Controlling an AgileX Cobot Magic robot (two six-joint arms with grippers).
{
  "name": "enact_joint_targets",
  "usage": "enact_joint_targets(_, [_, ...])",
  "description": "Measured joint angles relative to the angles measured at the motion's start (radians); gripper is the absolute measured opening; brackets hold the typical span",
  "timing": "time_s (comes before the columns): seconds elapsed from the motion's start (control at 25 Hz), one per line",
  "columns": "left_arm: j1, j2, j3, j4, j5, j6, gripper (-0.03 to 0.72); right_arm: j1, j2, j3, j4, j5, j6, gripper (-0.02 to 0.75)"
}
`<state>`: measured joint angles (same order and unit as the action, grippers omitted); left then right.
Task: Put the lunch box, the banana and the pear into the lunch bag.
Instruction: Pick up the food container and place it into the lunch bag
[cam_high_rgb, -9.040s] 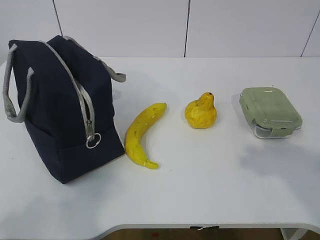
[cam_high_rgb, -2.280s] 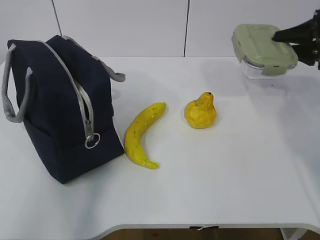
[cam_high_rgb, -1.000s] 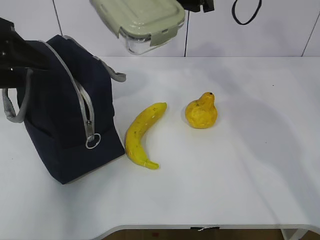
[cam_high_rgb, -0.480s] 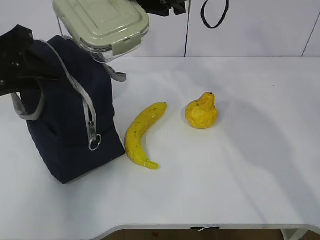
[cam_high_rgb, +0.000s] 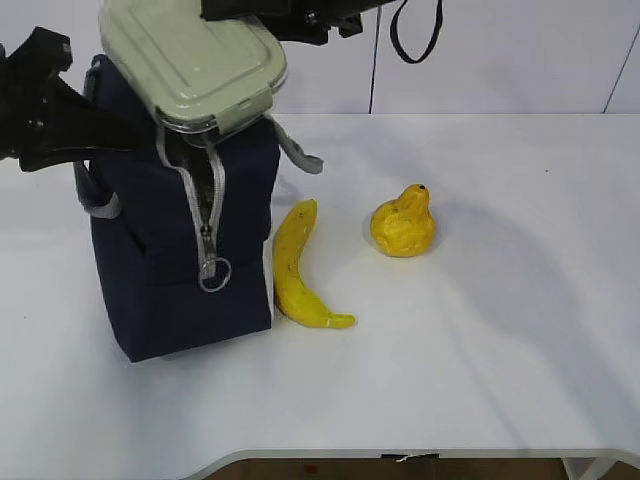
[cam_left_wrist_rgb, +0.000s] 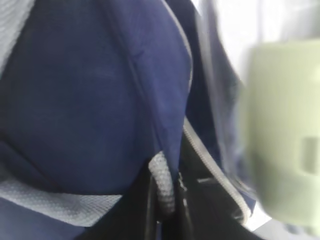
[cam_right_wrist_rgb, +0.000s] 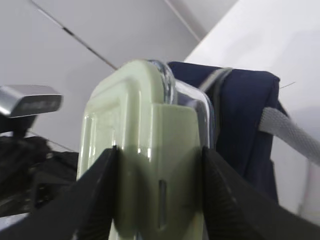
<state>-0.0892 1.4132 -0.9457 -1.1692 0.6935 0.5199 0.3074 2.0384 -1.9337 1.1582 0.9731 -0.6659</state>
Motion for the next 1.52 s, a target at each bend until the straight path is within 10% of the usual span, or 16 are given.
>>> enact_joint_targets(0.72, [0.000, 0.010, 0.000, -0.007, 0.018, 0.004, 0.021, 0.182, 0.133, -0.008, -0.405, -0.129, -0.109, 0.362])
enact_joint_targets(1.52, [0.000, 0.044, 0.000, 0.033, 0.050, 0.017, 0.021, 0.209, 0.231, -0.010, -0.336, -0.121, -0.184, 0.367])
